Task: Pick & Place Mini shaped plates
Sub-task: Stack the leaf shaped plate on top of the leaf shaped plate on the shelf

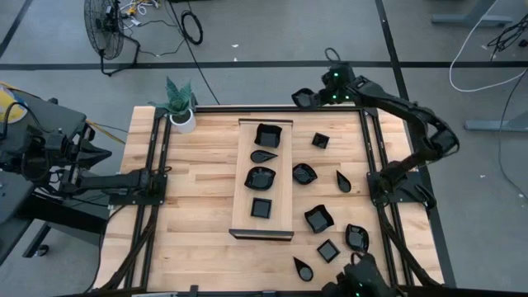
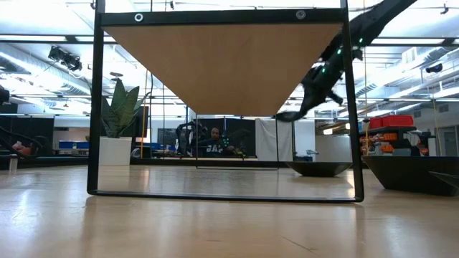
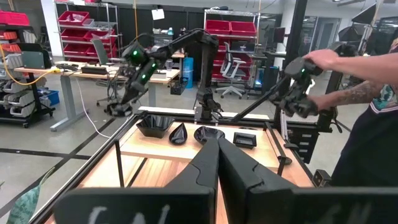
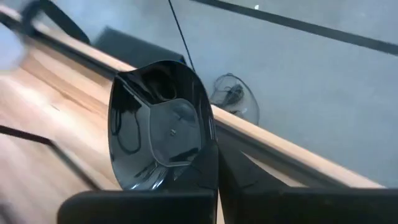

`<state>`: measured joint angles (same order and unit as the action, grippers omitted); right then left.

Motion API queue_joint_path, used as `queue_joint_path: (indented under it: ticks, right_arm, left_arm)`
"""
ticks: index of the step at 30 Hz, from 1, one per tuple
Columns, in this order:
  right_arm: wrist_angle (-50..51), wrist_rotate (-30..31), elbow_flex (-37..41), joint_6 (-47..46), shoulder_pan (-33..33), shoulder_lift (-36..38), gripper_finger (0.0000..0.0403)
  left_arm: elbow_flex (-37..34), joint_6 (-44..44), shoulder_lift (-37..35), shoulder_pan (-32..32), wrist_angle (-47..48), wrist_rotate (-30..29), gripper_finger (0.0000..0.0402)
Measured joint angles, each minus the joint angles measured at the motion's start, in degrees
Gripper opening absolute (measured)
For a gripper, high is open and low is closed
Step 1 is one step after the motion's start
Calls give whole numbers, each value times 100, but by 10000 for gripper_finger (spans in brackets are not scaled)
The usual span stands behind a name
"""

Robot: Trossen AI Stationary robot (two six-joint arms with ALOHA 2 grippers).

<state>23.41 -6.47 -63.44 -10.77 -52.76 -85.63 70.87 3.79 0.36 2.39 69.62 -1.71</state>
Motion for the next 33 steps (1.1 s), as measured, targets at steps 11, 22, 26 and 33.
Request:
queue_joint_path:
  ticks: [11, 22, 26, 33]
  right_arm:
    - [1100, -900, -548, -230, 685, 903, 0]
    - [1234, -1563, -807, -227, 2006, 929, 0]
    - [1066, -1506, -808, -280, 2525, 859, 0]
    - [281, -1657, -815, -404, 3253, 368, 0]
  left_arm:
    - [0, 2, 0, -1, 1, 1, 14]
    - [1, 3, 0, 0, -1, 0, 14]
    - [0, 2, 0, 0, 1, -1, 14]
    - [2, 3, 0, 0, -1, -1, 14]
